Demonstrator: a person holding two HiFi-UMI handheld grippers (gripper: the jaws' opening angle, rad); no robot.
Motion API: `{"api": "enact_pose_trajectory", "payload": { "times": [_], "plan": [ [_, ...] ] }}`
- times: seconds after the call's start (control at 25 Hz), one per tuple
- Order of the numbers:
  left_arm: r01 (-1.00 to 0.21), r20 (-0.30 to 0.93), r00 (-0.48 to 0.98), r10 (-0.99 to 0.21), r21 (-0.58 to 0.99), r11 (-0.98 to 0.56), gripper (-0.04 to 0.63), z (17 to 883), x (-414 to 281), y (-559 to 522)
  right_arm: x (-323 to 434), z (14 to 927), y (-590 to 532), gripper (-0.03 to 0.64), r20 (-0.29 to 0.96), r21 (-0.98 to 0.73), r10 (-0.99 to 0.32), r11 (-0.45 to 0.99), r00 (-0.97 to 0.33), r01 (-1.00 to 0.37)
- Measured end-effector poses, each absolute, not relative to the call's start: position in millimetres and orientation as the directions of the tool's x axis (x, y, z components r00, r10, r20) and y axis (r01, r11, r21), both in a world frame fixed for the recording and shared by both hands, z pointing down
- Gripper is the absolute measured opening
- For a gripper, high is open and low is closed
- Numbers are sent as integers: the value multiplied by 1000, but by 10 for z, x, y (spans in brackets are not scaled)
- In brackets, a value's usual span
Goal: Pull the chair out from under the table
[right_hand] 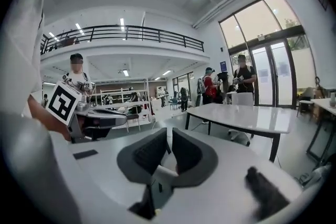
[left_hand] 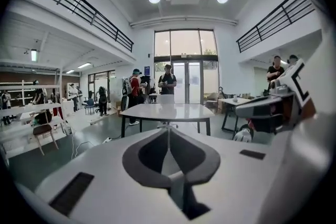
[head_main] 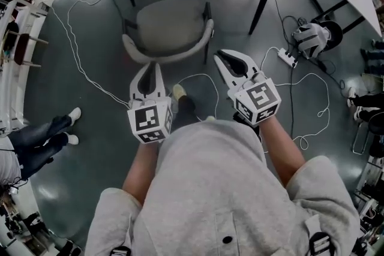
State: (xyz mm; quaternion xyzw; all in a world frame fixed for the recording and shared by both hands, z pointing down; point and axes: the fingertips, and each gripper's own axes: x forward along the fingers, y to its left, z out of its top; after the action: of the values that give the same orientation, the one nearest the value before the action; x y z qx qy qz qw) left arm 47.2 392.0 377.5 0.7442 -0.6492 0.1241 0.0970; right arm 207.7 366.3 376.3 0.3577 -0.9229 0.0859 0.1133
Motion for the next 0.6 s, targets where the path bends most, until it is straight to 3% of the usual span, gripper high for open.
{"api": "enact_pose_trajectory", "payload": {
  "times": [0.6],
  "plan": [
    [-992, 258, 128, -958, 10, -130, 25, 3556, 690, 4615, 2142, 3582, 4270, 46, 205, -105, -654, 725, -728, -681]
  ]
}}
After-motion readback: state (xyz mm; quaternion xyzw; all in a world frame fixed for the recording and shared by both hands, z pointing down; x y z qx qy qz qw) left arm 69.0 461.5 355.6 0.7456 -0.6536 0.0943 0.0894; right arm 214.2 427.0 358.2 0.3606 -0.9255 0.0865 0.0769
